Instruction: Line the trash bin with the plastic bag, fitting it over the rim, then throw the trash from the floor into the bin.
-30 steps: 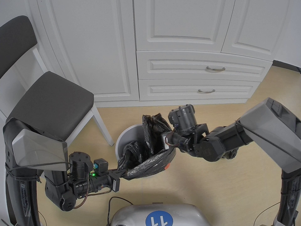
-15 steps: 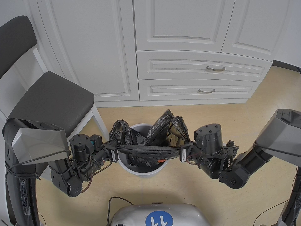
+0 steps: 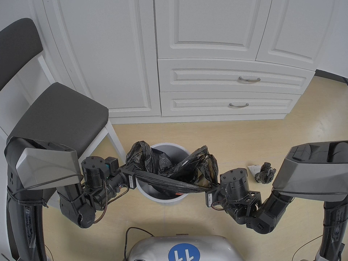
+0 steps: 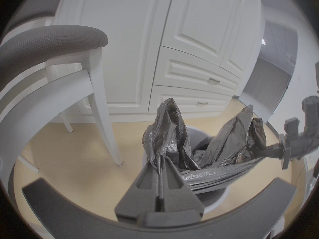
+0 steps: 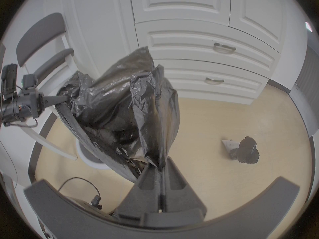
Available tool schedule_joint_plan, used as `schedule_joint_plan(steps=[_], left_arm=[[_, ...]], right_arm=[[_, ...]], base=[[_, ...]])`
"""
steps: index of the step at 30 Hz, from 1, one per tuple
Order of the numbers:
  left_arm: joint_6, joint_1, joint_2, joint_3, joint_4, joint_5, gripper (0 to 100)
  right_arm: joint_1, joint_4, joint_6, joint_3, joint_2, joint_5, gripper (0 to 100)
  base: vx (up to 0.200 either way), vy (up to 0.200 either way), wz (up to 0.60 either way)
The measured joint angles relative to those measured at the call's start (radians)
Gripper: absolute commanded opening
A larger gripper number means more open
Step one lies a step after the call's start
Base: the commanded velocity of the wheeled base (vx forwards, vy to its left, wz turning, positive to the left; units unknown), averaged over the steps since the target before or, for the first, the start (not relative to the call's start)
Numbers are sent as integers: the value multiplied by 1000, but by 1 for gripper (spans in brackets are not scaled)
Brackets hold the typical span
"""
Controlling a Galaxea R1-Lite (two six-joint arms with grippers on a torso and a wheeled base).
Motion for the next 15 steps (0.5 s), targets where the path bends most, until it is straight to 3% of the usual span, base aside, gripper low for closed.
schedule_joint_plan(steps=[11,15], left_arm=[[189,25,-6,141,6,-46,0],[215,40,-19,185,7,-54,0]], right_arm=[[16,9,-46,69,30,10,0],[42,10,-65,106,35,17,0]], base=[[0,0,0],[0,0,0]])
